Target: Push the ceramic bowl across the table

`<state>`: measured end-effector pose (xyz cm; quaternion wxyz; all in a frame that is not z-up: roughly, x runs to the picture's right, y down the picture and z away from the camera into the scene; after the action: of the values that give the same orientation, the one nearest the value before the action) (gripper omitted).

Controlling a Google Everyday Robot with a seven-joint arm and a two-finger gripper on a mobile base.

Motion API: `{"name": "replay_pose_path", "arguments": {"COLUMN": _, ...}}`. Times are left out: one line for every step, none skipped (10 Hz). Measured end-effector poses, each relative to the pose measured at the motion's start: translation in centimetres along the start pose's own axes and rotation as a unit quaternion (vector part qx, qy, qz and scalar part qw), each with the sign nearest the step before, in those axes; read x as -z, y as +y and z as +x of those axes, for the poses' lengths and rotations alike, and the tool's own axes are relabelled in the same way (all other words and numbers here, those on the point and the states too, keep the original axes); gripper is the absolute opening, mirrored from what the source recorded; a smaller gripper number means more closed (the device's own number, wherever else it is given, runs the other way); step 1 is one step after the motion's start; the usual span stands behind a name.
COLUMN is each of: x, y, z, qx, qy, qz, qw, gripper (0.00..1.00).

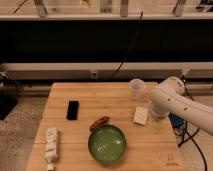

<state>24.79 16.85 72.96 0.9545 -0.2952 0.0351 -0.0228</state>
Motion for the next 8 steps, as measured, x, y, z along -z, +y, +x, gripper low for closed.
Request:
{"name": "replay_pose_path", "arguments": {"x": -0.4, "y": 0.3, "z": -0.1, "qx": 0.003, "qy": 0.004, "qz": -0.002, "qw": 1.0, "gripper": 0.8}}
{"name": "replay_pose_path", "arguments": {"x": -0.9, "y": 0.4, "z": -0.4, "qx": 0.007, "qy": 0.004, "qz": -0.004, "qw": 1.0, "gripper": 0.8}}
{"name": "replay_pose_path", "arguments": {"x": -1.3, "y": 0.5, "z": -0.7, "qx": 0.009, "qy": 0.003, "qz": -0.006, "qw": 0.9999, "gripper": 0.8}}
{"name": "replay_pose_path", "arguments": {"x": -1.6, "y": 0.7, "z": -0.9, "qx": 0.01, "qy": 0.002, "qz": -0.009, "qw": 0.9999, "gripper": 0.8}}
{"name": "replay_pose_path", "arguments": {"x": -1.9, "y": 0.8, "z": -0.9, "qx": 0.012, "qy": 0.003, "qz": -0.011, "qw": 0.9999, "gripper": 0.8}}
{"name": "replay_pose_path", "arguments": {"x": -2.3, "y": 1.0, "z": -1.1, "qx": 0.014, "qy": 0.003, "qz": -0.014, "qw": 0.9998, "gripper": 0.8}}
{"name": "replay_pose_path", "arguments": {"x": -2.6, "y": 1.1, "z": -1.1, "qx": 0.015, "qy": 0.003, "qz": -0.016, "qw": 0.9998, "gripper": 0.8}}
{"name": "replay_pose_path", "arguments": {"x": -2.9, "y": 1.2, "z": -1.1, "qx": 0.015, "qy": 0.003, "qz": -0.018, "qw": 0.9997, "gripper": 0.8}}
